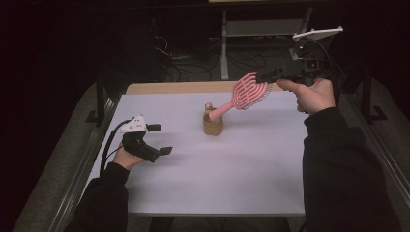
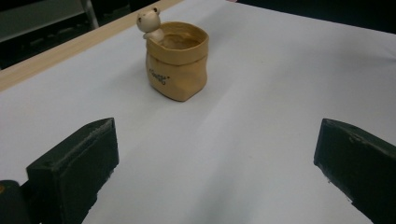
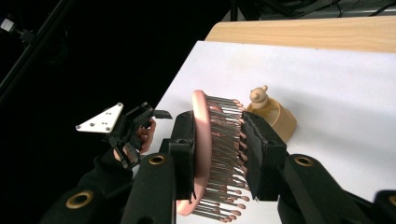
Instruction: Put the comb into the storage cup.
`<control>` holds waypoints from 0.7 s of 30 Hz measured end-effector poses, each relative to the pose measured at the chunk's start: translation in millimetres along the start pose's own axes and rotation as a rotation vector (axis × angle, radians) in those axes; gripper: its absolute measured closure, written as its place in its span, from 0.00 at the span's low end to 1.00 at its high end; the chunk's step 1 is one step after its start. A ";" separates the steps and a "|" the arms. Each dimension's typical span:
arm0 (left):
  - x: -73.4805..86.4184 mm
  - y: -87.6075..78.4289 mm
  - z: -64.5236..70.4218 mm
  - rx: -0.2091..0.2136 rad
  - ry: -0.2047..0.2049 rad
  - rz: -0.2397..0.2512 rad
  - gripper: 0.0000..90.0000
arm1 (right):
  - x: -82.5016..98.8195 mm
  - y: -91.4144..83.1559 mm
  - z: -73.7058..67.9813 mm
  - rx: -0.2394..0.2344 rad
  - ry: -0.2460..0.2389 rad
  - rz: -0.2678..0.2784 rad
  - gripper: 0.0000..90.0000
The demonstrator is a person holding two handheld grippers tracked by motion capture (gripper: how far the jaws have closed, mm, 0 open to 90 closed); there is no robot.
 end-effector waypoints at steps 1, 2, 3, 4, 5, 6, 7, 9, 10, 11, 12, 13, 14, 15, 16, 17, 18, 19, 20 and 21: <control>1.6 -1.3 -0.6 -0.006 -0.004 0.007 0.00 | -1.1 0.3 -0.6 0.004 -0.001 0.000 0.74; 3.2 -2.3 -0.9 -0.012 -0.010 0.013 0.00 | -2.4 0.4 -1.1 0.009 -0.002 0.001 0.74; 5.0 -3.4 -1.2 -0.016 -0.012 0.015 0.00 | -4.0 0.6 -1.5 0.012 -0.005 0.005 0.73; 6.9 -4.3 -0.8 -0.017 -0.016 0.021 0.00 | -5.7 0.7 -2.0 0.018 -0.005 0.010 0.74; 9.1 -5.2 -0.2 -0.020 -0.017 0.024 0.00 | -7.5 0.9 -2.6 0.020 -0.005 0.014 0.74; 11.5 -6.0 0.5 -0.023 -0.017 0.022 0.00 | -9.1 1.1 -3.3 0.022 -0.005 0.017 0.74; 14.1 -7.1 1.3 -0.027 -0.019 0.023 0.00 | -10.5 1.7 -4.1 0.023 -0.007 0.019 0.74; 19.8 -10.3 2.9 -0.033 -0.028 0.028 0.00 | -13.0 3.1 -6.1 0.026 -0.013 0.017 0.74; 23.0 -12.7 4.5 -0.037 -0.037 0.032 0.00 | -13.9 4.0 -7.2 0.026 -0.020 0.014 0.74; 26.7 -15.2 6.1 -0.041 -0.039 0.042 0.00 | -14.6 4.8 -8.0 0.028 -0.023 0.010 0.74; 30.5 -17.6 7.7 -0.047 -0.042 0.045 0.00 | -15.3 5.7 -8.9 0.028 -0.025 0.008 0.74; 34.2 -20.0 8.5 -0.053 -0.047 0.037 0.00 | -16.1 6.5 -9.5 0.029 -0.027 0.008 0.74; 37.5 -22.6 9.0 -0.060 -0.053 0.042 0.00 | -16.8 7.3 -9.8 0.031 -0.029 0.008 0.74; 40.5 -25.3 9.2 -0.069 -0.061 0.049 0.00 | -17.6 8.5 -9.9 0.032 -0.029 0.007 0.74; 43.0 -28.1 8.9 -0.077 -0.068 0.049 0.00 | -18.5 9.8 -9.5 0.038 -0.029 0.006 0.74; 45.0 -30.5 8.6 -0.088 -0.078 0.058 0.00 | -19.1 11.4 -9.2 0.043 -0.030 0.006 0.74; 46.7 -32.9 8.5 -0.098 -0.088 0.076 0.00 | -19.8 13.0 -8.8 0.049 -0.029 0.004 0.74; 48.1 -35.3 8.1 -0.108 -0.094 0.090 0.00 | -20.6 14.8 -7.8 0.052 -0.030 0.001 0.74; 49.4 -37.3 8.0 -0.119 -0.102 0.100 0.00 | -21.3 16.6 -6.9 0.052 -0.029 -0.001 0.74; 50.6 -38.9 7.5 -0.127 -0.106 0.106 0.00 | -22.3 18.4 -5.9 0.052 -0.026 -0.001 0.74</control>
Point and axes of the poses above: each handheld gripper's, and its own axes: y roughly forward along the jaws, x roughly out of its underside, z roughly to its right, the point moved 4 cm from there along y, roughly forward along the jaws, and after that the axes turned 9 degrees about y, right-handed, at the moved point
